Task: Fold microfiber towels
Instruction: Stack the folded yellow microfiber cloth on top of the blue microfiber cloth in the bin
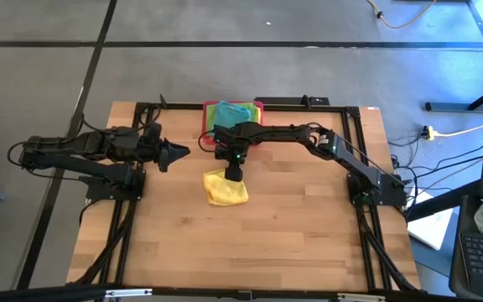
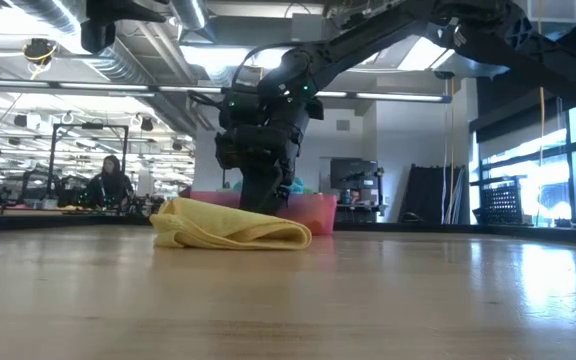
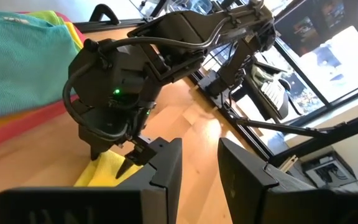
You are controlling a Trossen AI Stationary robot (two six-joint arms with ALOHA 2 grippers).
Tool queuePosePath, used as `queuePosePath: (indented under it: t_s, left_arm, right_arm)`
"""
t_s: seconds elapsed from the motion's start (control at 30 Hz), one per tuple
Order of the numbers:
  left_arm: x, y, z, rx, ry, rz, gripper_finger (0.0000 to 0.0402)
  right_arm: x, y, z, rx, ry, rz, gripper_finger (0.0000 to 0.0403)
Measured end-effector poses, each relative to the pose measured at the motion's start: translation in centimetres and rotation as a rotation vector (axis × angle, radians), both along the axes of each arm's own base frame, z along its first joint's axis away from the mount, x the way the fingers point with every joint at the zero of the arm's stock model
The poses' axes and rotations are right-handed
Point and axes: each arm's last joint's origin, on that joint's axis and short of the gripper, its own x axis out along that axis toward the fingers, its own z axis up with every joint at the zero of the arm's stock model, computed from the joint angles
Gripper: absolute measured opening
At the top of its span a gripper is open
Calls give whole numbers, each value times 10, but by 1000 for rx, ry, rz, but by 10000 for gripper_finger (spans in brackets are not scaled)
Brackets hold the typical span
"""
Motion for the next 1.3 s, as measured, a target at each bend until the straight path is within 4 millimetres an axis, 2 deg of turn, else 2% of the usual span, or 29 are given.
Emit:
queuePosePath:
  t_s: [0.4, 0.7, 0.93, 1.2, 1.3]
  left_arm:
    - [0, -9, 0, -93, -16, -38, 95]
    - [7, -19, -2, -69, -13, -38, 95]
    - [14, -26, -5, -52, 14, -53, 95]
    - [15, -31, -6, -43, 24, -82, 95]
    - [15, -31, -6, -43, 24, -83, 95]
  right_arm:
    - [0, 4, 0, 38, 17, -18, 279]
    - [0, 6, -1, 68, 31, -61, 279]
    - [1, 16, -1, 42, 13, 35, 279]
    - [2, 16, -1, 56, 25, -6, 279]
    - [4, 23, -1, 36, 20, -2, 279]
